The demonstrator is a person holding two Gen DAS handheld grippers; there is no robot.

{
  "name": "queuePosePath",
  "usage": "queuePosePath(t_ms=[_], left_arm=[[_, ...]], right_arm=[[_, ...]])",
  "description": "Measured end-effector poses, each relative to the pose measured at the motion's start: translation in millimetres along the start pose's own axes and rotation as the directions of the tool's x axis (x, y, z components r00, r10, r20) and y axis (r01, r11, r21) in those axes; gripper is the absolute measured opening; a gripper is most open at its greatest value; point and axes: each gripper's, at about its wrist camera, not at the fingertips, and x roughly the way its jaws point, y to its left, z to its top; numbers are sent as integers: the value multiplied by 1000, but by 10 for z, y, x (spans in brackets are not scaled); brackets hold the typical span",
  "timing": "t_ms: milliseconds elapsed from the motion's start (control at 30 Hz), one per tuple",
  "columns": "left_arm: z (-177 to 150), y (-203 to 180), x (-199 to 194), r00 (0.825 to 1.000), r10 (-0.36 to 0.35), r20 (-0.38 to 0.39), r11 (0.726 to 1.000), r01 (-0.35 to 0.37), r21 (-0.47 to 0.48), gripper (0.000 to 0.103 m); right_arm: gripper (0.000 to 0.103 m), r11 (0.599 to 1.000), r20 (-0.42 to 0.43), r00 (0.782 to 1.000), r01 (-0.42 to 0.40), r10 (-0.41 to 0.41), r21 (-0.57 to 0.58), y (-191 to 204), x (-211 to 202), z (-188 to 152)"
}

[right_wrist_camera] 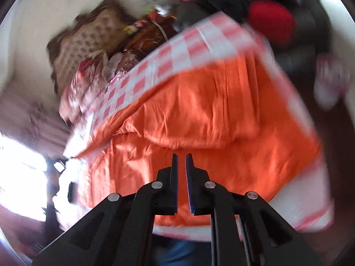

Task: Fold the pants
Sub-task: 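Lift the held pants edge with both grippers and fold it over the other half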

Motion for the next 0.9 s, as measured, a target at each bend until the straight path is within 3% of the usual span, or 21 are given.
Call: queuePosePath(t_ms=[133,200,267,300,333,400,500,633,800,867,900], left_arm=[[-57,-42,86,1000,-2,-21,1000,2,14,2],[-76,-88,103,1000,-7,-26,1000,8,24,2],[-90,-129,103,1000,-16,-23,999,17,35,2],[-93,-148,105,1000,-20,-23,999,21,39,2],[-95,-156,105,999,-23,-24,999,24,40,2],[-92,-178,108,999,-25,-25,999,26,45,2],[-69,-208,91,999,-29,-18,998,30,52,2],[-63,-207,88,999,-37,-15,998,38,57,2],[-61,-142,115,999,-34,-28,998,36,57,2],[-40,-85,123,999,-37,-30,998,38,43,2],[-28,-65,126,999,-37,-31,999,39,36,2]], right_arm=[[14,981,33,996,-85,80,177,-140,173,6],[15,974,62,995,-91,80,208,-106,235,72],[24,975,76,996,-51,35,218,-78,299,147],[38,966,80,997,-26,6,257,-114,346,165],[64,956,82,997,-19,-5,291,-145,375,178],[86,945,109,994,-12,-25,328,-168,372,190],[85,936,119,991,21,-67,351,-201,394,193],[73,927,141,984,47,-107,373,-250,466,225],[68,921,152,975,95,-163,377,-231,576,261],[54,918,173,967,111,-188,380,-228,579,272],[29,914,183,962,120,-204,387,-231,584,294]])
